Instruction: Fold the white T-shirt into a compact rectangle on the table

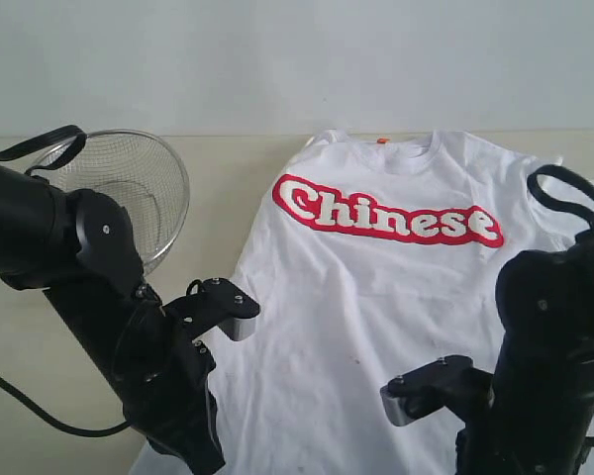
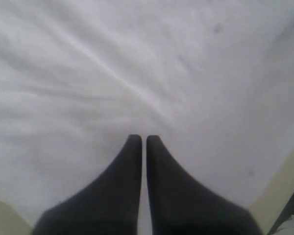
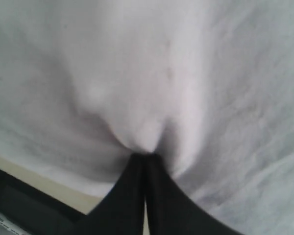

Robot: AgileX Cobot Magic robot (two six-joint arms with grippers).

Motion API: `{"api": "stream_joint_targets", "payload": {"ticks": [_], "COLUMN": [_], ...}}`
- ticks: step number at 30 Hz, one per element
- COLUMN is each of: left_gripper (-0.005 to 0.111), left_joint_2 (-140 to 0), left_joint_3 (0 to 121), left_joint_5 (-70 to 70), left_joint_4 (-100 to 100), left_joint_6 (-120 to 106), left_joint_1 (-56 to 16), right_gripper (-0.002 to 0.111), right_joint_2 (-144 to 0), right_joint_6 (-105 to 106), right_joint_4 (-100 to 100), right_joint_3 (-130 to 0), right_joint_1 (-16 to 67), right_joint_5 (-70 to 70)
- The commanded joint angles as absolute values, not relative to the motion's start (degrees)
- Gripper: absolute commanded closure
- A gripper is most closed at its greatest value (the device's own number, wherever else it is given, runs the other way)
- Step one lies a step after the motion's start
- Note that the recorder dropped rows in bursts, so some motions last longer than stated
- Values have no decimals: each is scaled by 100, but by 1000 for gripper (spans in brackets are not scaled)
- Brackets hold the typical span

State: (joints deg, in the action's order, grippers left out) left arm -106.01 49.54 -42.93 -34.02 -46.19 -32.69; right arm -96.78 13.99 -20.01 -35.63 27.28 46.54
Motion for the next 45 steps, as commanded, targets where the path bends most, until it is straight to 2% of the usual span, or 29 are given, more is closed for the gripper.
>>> {"api": "stream_joint_targets", "payload": {"ticks": [1, 12, 25, 35, 42, 45], "left_gripper": [102, 102, 102, 102, 102, 102], "left_joint_2": [-10606, -10606, -10606, -10415, -9725, -9391], "left_joint_3": [4944, 4944, 4944, 4944, 4944, 4944], "left_joint_5": [-4335, -4308, -4324, -4304, -4175, -3723], "left_joint_4": [-3387, -3387, -3387, -3110, -3058, -3220], "left_joint_6": [-4572, -4572, -4562, -4040, -3809, -3542], "left_joint_1": [-3319, -3319, -3319, -3308, -3000, -2767], "right_gripper": [108, 108, 108, 108, 108, 99], "right_joint_2": [-9851, -9851, -9840, -9003, -8369, -8248], "right_joint_6": [1393, 1411, 2023, 2029, 705, 0], "right_joint_4": [-1980, -1997, -2509, -2268, -1194, -613], "right_joint_3": [-3560, -3560, -3560, -3687, -3740, -3801], "right_joint_1": [2768, 3204, 3203, 3192, 3192, 3192], "right_joint_5": [4610, 4756, 5276, 5030, 4450, 4239]}}
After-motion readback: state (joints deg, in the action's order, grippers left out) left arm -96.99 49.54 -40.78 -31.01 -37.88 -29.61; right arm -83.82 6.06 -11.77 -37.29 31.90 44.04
